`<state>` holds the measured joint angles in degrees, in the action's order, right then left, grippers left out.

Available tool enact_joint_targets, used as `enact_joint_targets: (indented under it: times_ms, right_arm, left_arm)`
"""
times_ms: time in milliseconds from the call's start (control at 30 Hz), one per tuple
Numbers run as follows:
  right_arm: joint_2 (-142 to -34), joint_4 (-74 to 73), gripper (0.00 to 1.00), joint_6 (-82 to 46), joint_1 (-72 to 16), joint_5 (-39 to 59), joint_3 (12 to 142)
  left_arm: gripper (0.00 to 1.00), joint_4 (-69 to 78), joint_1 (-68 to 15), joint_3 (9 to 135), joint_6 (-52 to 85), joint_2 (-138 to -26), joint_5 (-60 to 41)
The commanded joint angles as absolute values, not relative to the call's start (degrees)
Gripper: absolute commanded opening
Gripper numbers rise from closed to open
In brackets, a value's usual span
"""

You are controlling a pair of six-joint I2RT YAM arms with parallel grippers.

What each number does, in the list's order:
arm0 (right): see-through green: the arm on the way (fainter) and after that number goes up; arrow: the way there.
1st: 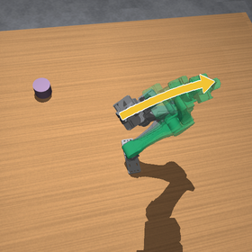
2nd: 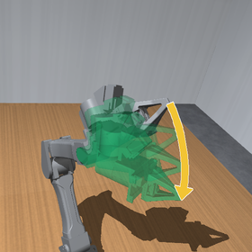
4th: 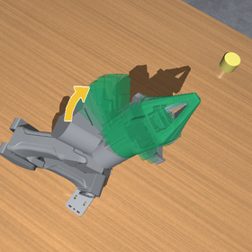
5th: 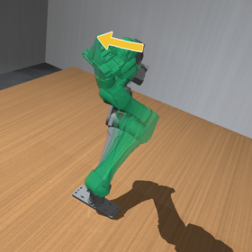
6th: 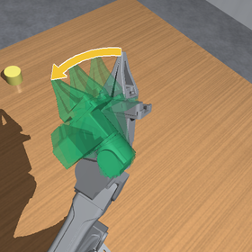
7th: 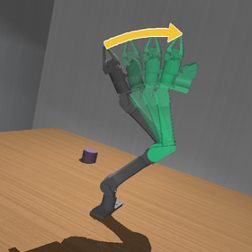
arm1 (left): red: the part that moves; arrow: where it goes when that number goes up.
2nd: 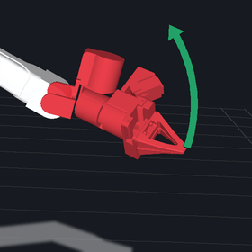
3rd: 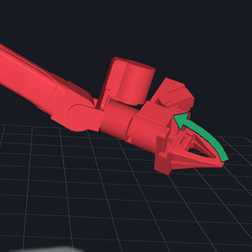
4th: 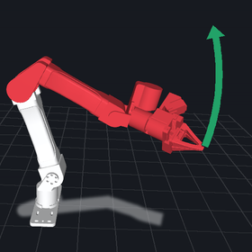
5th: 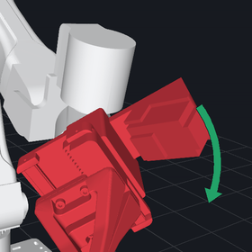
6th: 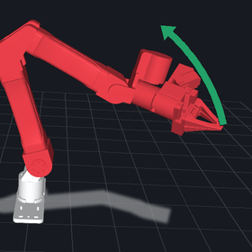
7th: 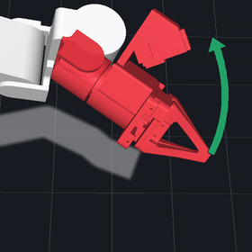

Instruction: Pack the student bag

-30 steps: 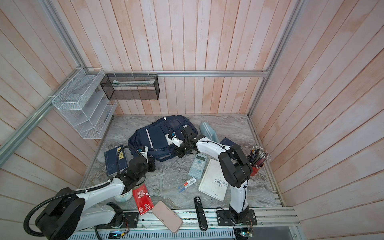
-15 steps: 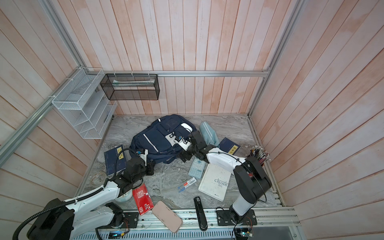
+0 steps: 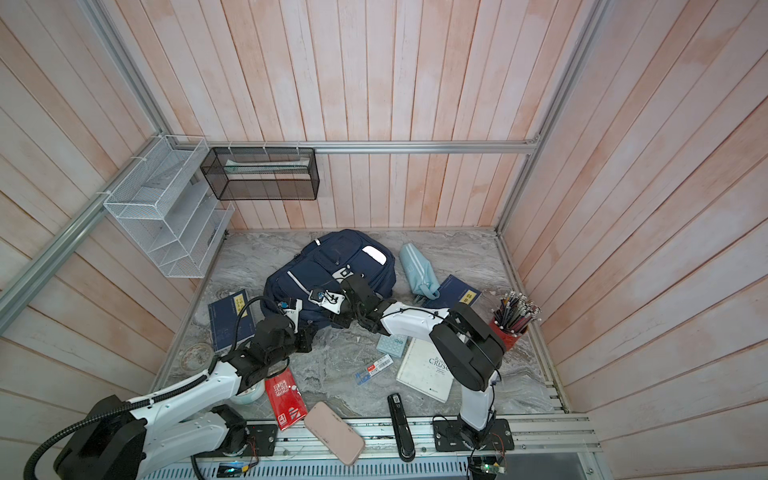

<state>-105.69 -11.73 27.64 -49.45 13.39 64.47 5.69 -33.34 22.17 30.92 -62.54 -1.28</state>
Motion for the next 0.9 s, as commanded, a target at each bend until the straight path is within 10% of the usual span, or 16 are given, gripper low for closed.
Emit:
enact_joint_targets:
  times_ms: [0,533,633,733,867]
  right_arm:
    - [-104.47,-8.29,0.51,26.61,-49.22,17.3,64.55]
    - [-102.95,-12.36,0.66,21.45,-49.74,22.7,59.26]
    - [-103.38,-13.7,0.47,24.71,-50.67,17.52,59.22]
    - [-107.32,-7.95,0.01,27.68,-50.35,13.2,62.8]
    - [-107.74,-3.54,0.0,29.46,-50.12,11.56,63.09]
  left_arm:
    - [0.0,8.13,-33.22,24.17,31.31,-61.0,-1.23]
    - [0.0,6.44,-33.22,27.5,31.29,-64.59,-2.0]
    - [0.0,6.17,-33.22,27.67,31.38,-64.22,-2.27]
    - [0.0,3.93,-32.23,28.25,31.41,-62.84,-1.77]
    - [0.0,1.83,-26.38,26.83,32.9,-59.98,-4.92]
